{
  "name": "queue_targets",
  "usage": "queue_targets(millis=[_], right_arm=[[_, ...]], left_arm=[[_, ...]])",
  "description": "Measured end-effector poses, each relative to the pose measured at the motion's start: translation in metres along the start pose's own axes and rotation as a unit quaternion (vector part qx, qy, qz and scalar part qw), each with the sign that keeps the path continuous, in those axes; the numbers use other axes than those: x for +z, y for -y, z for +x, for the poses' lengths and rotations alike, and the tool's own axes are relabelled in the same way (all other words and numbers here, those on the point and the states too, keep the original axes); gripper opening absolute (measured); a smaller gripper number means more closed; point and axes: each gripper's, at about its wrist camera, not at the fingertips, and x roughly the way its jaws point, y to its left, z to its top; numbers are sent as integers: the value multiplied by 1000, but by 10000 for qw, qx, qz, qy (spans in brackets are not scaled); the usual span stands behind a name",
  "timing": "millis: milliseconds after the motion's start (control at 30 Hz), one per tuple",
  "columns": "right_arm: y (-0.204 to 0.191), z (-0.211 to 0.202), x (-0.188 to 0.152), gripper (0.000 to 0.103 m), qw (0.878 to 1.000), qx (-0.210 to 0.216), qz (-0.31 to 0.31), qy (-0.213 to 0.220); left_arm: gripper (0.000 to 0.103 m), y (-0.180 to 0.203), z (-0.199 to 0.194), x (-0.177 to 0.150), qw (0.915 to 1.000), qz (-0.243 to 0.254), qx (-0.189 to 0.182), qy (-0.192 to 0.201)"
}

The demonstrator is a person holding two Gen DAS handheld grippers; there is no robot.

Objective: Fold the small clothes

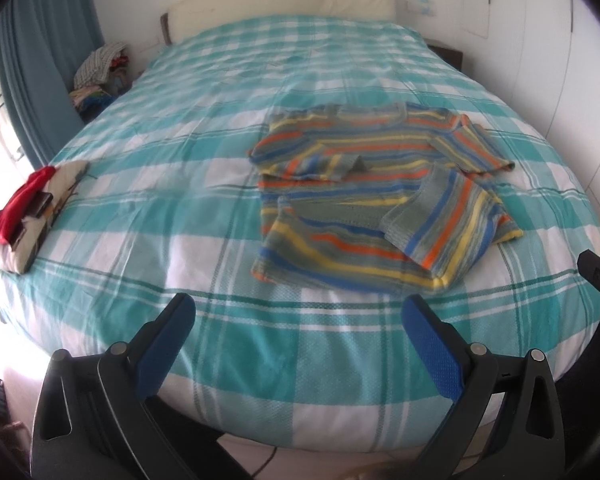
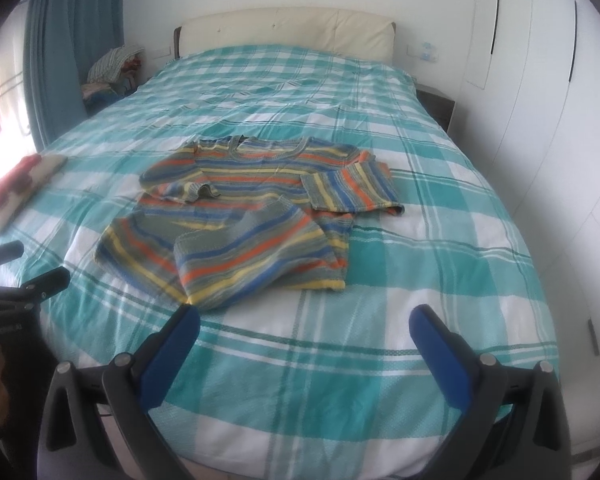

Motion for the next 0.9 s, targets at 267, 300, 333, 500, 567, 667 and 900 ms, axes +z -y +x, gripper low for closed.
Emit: queue_targets(millis=[267, 300, 333, 500, 567, 667, 900], right_arm=[[10, -5, 6, 103, 9999, -95, 92, 93], [11, -5, 7, 103, 9998, -106, 105, 101], [11, -6, 7, 103, 9998, -123, 111, 105], [14, -7, 7, 103, 9997, -202, 117, 91], [16, -9, 8, 103, 9996, -238, 108, 121], [20, -11, 9, 103, 9994, -312, 70, 153], [25, -16, 10, 103, 9992, -320, 106, 200]], left_arm=[[103, -16, 1, 4, 9997, -185, 141, 10], [103, -17, 1, 5, 9997, -203, 152, 8], [103, -18, 2, 6, 9996, -224, 151, 5], [103, -23, -3, 11, 9996, -266, 118, 72], [103, -25, -5, 14, 9996, -251, 114, 116], [103, -28, -6, 15, 9996, -210, 162, 137], [103, -34, -5, 13, 9994, -298, 144, 124]])
